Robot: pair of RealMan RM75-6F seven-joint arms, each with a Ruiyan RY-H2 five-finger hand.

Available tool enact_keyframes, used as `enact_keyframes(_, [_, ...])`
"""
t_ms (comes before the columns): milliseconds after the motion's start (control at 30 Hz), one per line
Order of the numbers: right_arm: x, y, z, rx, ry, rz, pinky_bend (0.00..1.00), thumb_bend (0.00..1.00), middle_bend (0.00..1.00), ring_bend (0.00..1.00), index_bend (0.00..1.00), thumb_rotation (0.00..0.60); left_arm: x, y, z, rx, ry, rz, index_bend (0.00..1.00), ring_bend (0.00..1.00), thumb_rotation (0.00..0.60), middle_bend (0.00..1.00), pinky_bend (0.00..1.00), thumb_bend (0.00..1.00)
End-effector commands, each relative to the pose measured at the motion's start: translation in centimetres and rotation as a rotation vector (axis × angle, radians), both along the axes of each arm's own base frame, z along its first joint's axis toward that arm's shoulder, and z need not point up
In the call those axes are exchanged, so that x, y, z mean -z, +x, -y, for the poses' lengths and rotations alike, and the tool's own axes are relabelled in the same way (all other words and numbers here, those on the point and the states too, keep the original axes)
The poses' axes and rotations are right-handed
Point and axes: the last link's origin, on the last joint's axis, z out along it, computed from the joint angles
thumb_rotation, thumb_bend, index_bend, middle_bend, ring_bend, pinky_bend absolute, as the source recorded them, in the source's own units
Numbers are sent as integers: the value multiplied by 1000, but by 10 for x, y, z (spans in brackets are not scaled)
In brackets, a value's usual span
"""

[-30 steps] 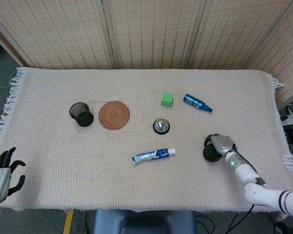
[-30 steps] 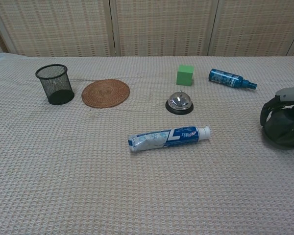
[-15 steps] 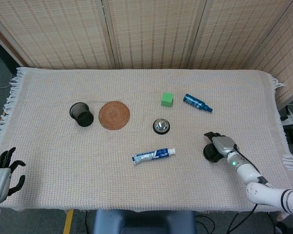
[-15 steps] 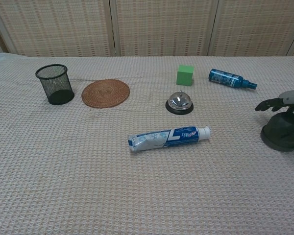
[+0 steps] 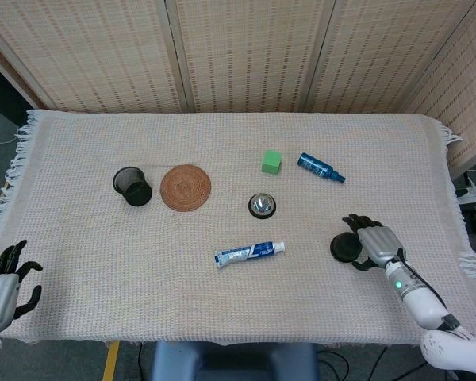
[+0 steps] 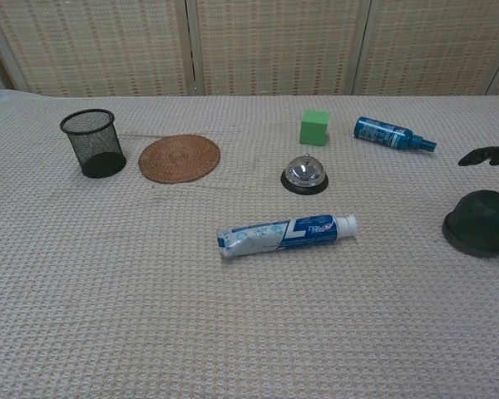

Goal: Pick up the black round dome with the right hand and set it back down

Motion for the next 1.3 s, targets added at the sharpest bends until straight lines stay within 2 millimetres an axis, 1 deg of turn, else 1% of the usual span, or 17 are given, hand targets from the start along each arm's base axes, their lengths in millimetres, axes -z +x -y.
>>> enact_keyframes(33, [0,-4,-4,5,10,-21,269,197,0,2,0,600,1,0,0,-2,-2,-1,384,0,600,0,391,415])
enact_keyframes(267, [8,-5,2,11,-9,-8,331,197,0,67,17,600,1,0,0,-3,-4,-1,383,0,600,0,390,415])
enact_keyframes(433, [13,-2,8,0,-30,13,376,197,29,124,71,600,0,0,0,-2,0,0,383,0,600,0,391,415])
enact_keyframes(533, [14,-4,9,3,-27,11,461,196,105,208,130,600,-1,-1,0,-3,1,2,384,0,600,0,391,416])
enact_keyframes(600, [14,-5,8,9,-22,8,533,196,178,275,170,600,-1,-1,0,-3,2,2,384,0,600,0,391,416])
enact_keyframes(667, [14,-5,8,13,-16,9,569,196,225,312,200,600,-1,0,0,-1,3,1,383,0,600,0,391,415])
enact_keyframes(800, [13,-4,9,19,-15,11,622,197,277,371,251,600,0,0,0,-1,1,0,383,0,600,0,391,415])
enact_keyframes(867, [13,-4,10,20,-22,10,658,197,311,417,291,600,0,0,0,-2,0,0,383,0,600,0,391,415])
enact_keyframes(933, [13,-5,10,20,-34,8,698,196,363,481,364,600,0,0,0,-2,-1,0,383,0,600,0,391,416])
enact_keyframes(1067, [13,-6,11,17,-55,0,724,196,409,533,446,600,0,0,0,-2,0,-1,383,0,600,0,391,416])
enact_keyframes(1300, [11,-3,11,10,-89,13,728,196,422,547,472,600,0,0,0,-1,-1,2,383,0,600,0,391,416])
